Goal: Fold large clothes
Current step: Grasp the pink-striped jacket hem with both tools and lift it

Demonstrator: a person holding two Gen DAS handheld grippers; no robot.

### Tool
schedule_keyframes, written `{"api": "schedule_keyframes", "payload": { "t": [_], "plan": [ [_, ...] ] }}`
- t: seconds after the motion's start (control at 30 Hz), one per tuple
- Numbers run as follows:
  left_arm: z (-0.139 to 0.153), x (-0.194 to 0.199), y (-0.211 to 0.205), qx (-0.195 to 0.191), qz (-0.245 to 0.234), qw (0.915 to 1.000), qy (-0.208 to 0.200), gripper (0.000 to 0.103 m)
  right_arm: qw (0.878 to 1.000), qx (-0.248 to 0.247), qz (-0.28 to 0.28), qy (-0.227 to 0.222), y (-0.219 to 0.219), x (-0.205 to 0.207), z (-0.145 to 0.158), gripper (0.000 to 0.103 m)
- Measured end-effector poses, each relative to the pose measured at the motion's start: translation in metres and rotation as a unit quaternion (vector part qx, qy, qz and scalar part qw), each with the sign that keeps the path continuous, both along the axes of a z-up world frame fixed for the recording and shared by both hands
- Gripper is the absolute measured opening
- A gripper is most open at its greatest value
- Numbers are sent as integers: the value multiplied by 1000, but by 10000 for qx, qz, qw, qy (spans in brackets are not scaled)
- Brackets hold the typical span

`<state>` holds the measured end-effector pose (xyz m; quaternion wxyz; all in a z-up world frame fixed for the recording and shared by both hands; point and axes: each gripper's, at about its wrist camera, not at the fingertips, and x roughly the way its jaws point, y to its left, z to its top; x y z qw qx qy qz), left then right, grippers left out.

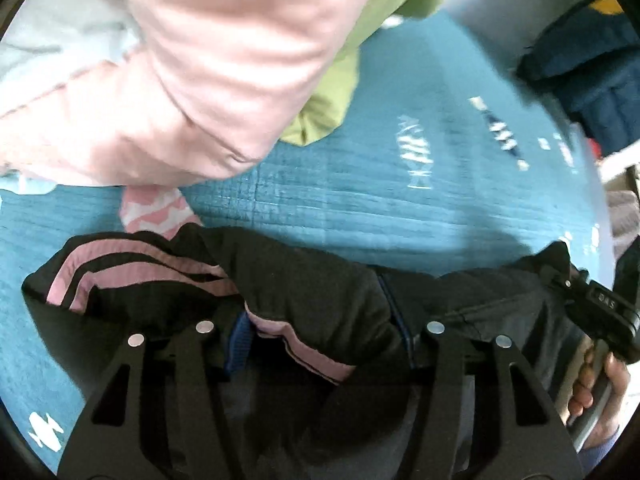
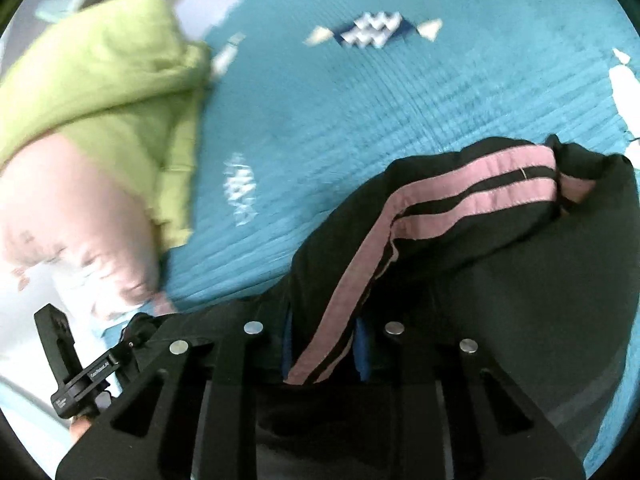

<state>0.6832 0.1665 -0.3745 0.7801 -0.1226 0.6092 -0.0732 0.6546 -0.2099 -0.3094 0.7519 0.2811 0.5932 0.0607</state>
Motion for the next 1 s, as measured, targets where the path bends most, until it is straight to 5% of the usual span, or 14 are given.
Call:
{"api": "schedule_keyframes", "payload": {
  "t": [0.3, 0.57, 0.77, 1.0],
  "plan": [
    [106, -136, 1, -288, -126, 9924, -1194, 56, 9945, 244, 208, -1001, 6, -107, 102, 21],
    [124, -291, 2, -622, 106, 9831, -1721, 56, 9864, 289, 293, -1594, 2, -265, 136, 21],
    [99, -388, 2, -780, 404, 9800, -1788, 56, 9883, 262, 138, -1495, 1, -378, 102, 21],
    [23, -473, 7, -1017, 799, 9844, -1193, 53, 9903, 733, -454, -1086, -10, -465, 27, 21]
  ]
}}
